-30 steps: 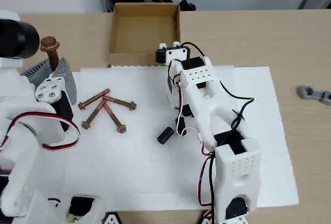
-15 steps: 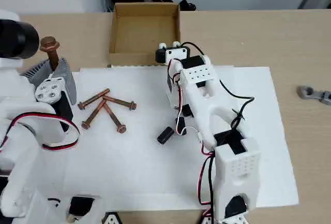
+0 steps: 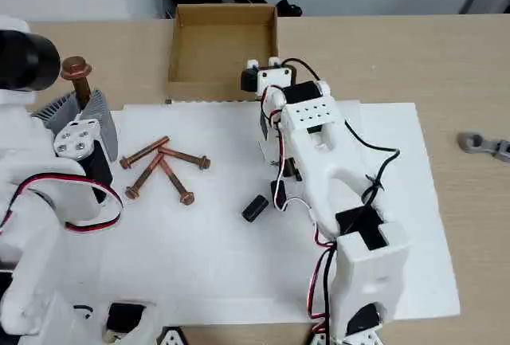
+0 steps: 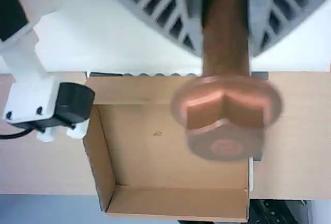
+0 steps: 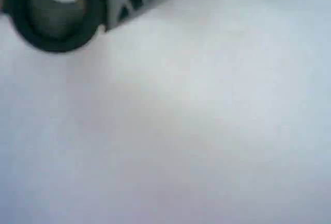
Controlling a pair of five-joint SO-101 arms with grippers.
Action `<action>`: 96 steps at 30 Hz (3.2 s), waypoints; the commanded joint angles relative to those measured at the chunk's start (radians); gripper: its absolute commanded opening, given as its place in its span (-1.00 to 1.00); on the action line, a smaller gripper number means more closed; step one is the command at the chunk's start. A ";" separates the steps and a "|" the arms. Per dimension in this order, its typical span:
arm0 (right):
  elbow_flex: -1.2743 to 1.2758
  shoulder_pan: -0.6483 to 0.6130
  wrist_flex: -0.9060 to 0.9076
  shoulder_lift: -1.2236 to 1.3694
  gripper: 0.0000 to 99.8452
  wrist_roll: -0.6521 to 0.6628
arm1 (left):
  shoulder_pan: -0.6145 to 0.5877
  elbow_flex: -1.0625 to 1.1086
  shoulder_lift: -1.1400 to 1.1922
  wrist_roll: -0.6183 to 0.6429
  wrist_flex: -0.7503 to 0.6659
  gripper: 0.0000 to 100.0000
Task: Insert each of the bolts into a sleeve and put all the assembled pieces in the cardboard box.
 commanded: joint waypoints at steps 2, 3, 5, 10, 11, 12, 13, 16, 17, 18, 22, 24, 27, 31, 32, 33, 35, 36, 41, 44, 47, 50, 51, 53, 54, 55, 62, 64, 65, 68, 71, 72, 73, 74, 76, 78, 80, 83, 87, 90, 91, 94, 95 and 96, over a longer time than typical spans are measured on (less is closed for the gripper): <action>-0.014 -0.012 0.013 -0.073 -0.77 -0.009 | 0.000 0.001 -0.008 0.002 0.005 -0.99; -0.014 -0.012 0.015 -0.070 -0.77 -0.009 | 0.002 0.001 -0.008 0.002 0.005 -0.99; -0.009 -0.010 0.008 -0.065 -0.76 -0.009 | 0.002 0.001 -0.008 0.002 0.005 -0.99; -0.009 -0.010 -0.033 0.013 -0.55 -0.006 | 0.003 0.001 -0.008 0.002 0.005 -0.99; -0.009 -0.012 -0.038 0.033 -0.50 -0.006 | 0.003 0.001 -0.008 0.002 0.005 -0.99; -0.009 -0.012 -0.041 0.050 -0.46 -0.006 | 0.003 0.001 -0.008 0.002 0.005 -0.99; -0.012 -0.012 -0.041 0.068 -0.43 -0.006 | 0.002 0.001 -0.008 0.002 0.005 -0.99; -0.014 -0.012 -0.044 0.102 -0.42 -0.008 | -0.002 0.001 -0.008 0.002 0.005 -0.99; -0.014 -0.012 -0.051 0.105 -0.43 -0.008 | -0.002 0.001 -0.008 0.002 0.005 -0.99; -0.014 -0.012 -0.058 0.105 -0.44 -0.008 | 0.000 0.001 -0.008 0.002 0.005 -0.99; -0.031 -0.012 -0.053 0.104 -0.44 -0.008 | 0.002 0.001 -0.008 0.002 0.005 -0.99; -0.049 -0.012 -0.048 0.104 -0.44 -0.008 | 0.002 0.001 -0.008 0.002 0.005 -0.99; -0.091 -0.012 -0.045 0.104 -0.44 -0.008 | -0.002 0.001 -0.008 0.002 0.005 -0.99; -0.135 -0.012 -0.047 0.111 -0.44 -0.008 | -0.002 0.001 -0.008 0.002 0.005 -0.99; -0.138 -0.012 -0.051 0.113 -0.44 -0.008 | -0.002 0.001 -0.008 0.002 0.005 -0.99; -0.140 -0.010 -0.056 0.116 -0.44 -0.008 | -0.002 0.001 -0.008 0.002 0.005 -0.99; -0.140 -0.010 -0.056 0.124 -0.44 -0.008 | -0.002 0.001 -0.008 0.002 0.005 -0.99; -0.140 -0.010 -0.056 0.133 -0.44 -0.008 | -0.002 0.001 -0.008 0.002 0.005 -0.99; -0.140 -0.010 -0.056 0.193 -0.44 -0.006 | -0.002 0.001 -0.008 0.002 0.005 -0.99; -0.143 -0.010 -0.070 0.226 -0.44 -0.003 | -0.002 0.001 -0.008 0.002 0.005 -0.99; -0.143 -0.012 -0.077 0.243 -0.45 -0.002 | -0.002 0.001 -0.008 0.002 0.005 -0.99; -0.143 -0.018 -0.073 0.245 -0.48 0.000 | -0.002 0.001 -0.008 0.002 0.005 -0.99; -0.143 -0.019 -0.070 0.245 -0.52 0.000 | -0.002 0.001 -0.008 0.002 0.005 -0.99; -0.141 -0.022 -0.068 0.245 -0.66 0.000 | -0.002 0.001 -0.008 0.002 0.005 -0.99; -0.141 -0.022 -0.068 0.245 -0.75 -0.003 | -0.002 0.001 -0.008 0.002 0.005 -0.99; -0.141 -0.022 -0.067 0.245 -0.84 -0.003 | -0.002 0.001 -0.008 0.002 0.005 -0.99; -0.143 -0.022 -0.035 0.242 -0.95 0.000 | -0.002 0.001 -0.008 0.002 0.005 -0.99; -0.143 -0.022 -0.016 0.239 -0.95 0.000 | -0.002 0.001 -0.008 0.002 0.005 -0.99; -0.143 -0.022 -0.013 0.229 -0.95 0.000 | -0.002 0.001 -0.008 0.002 0.005 -0.99; -0.143 -0.022 0.005 0.168 -0.95 -0.002 | -0.003 0.001 -0.008 0.002 0.005 -0.99; -0.143 -0.022 0.015 0.074 -0.95 -0.002 | -0.003 0.001 -0.008 0.002 0.005 -0.99; -0.143 -0.022 0.027 0.042 -0.95 0.000 | -0.003 0.001 -0.008 0.002 0.005 -0.99; -0.143 -0.022 0.036 0.010 -0.95 0.000 | -0.003 0.001 -0.008 0.002 0.005 -0.99; -0.143 -0.022 0.051 -0.022 -0.95 0.000 | -0.003 0.001 -0.008 0.002 0.005 -0.99; -0.143 -0.021 0.076 -0.079 -0.95 0.002 | -0.003 0.001 -0.008 0.002 0.005 -0.99; -0.143 -0.021 0.099 -0.131 -0.95 0.002 | -0.003 0.001 -0.008 0.002 0.005 -0.99; -0.143 -0.021 0.117 -0.182 -0.95 0.003 | -0.003 0.001 -0.008 0.002 0.005 -0.99; -0.143 -0.022 0.139 -0.277 -0.95 0.031 | -0.003 0.001 -0.008 0.002 0.005 -0.99; -0.143 -0.038 0.148 -0.475 -0.95 0.038 | 0.002 -0.001 -0.008 0.003 -0.021 -0.99; -0.143 -0.077 0.147 -0.651 -0.95 0.049 | 0.002 -0.001 -0.008 0.008 -0.084 -0.99; -0.141 -0.093 0.143 -0.708 -0.95 0.049 | 0.002 0.002 -0.008 0.008 -0.107 -0.99; -0.138 -0.151 0.142 -0.874 -0.95 0.049 | 0.002 0.005 -0.005 0.008 -0.169 -0.99; -0.138 -0.170 0.145 -0.924 -0.95 0.048 | 0.003 0.005 0.000 0.008 -0.187 -0.99; -0.138 -0.188 0.147 -0.970 -0.95 0.046 | 0.003 0.005 0.002 0.008 -0.206 -0.99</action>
